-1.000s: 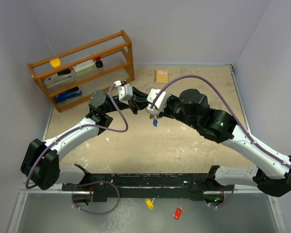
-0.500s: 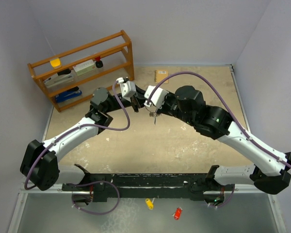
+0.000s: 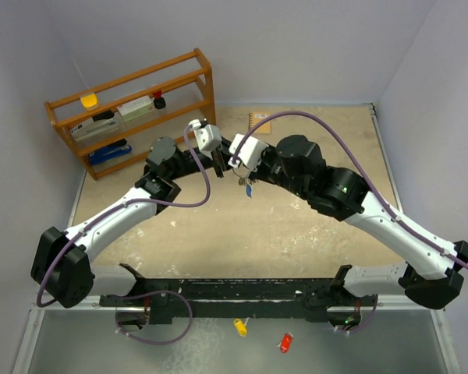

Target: Remove the keys from the keyring

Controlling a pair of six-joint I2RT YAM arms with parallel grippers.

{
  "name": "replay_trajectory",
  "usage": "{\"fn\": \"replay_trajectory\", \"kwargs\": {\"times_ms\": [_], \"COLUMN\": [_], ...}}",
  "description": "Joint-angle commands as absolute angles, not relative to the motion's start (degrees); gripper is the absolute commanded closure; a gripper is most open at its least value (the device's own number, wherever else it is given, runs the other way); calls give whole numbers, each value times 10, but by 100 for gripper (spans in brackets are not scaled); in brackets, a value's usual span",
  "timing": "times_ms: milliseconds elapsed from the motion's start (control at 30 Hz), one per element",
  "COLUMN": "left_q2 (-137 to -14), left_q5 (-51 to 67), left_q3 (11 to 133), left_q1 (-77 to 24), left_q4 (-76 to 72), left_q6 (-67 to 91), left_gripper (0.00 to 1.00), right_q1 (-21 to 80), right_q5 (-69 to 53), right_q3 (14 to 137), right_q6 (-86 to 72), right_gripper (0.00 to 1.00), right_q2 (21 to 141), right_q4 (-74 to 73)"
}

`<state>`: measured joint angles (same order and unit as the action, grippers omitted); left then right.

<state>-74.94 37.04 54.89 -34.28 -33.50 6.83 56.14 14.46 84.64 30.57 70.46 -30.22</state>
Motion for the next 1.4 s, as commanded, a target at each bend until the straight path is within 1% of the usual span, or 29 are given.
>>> {"fn": "replay_trajectory", "kwargs": {"times_ms": [0,267,600,733,900,1000,1067,1100,1133,1167,1233,1367], "left_q2": [-739,-731,-699,-685,-674,-664,-656,-652,-648,-644,-637,-623], "left_q5": [197,190,158,145,134,116,106,103,101,102,101,114], "left_q3": [557,546,516,505,505,491,480,474,468,463,457,450], "left_q1": [-318,-318,-318,-318,-318,-318,-318,-318,-318,-318,-319,-319], "left_q4": [-376,-407,-485,-513,-475,-454,-444,-440,-436,-433,-427,-409], "left_q6": [61,82,112,118,92,79,73,72,71,71,73,82], "left_gripper": [100,100,100,100,100,100,100,100,100,100,100,100], "right_q1": [585,586,586,586,586,585,585,583,577,564,509,373], "right_q5": [38,3,-62,-60,1,79,184,207,256,274,277,212], "right_q3": [853,826,776,760,734,690,657,644,631,624,627,625], "right_q6": [269,253,226,216,213,201,198,198,197,190,154,40], "right_gripper": [100,100,100,100,100,100,100,100,100,100,100,100], "right_q2": [714,725,736,740,701,647,618,608,601,600,612,654], "right_q4": [-330,-308,-282,-278,-249,-176,-118,-95,-71,-61,-72,-104]}}
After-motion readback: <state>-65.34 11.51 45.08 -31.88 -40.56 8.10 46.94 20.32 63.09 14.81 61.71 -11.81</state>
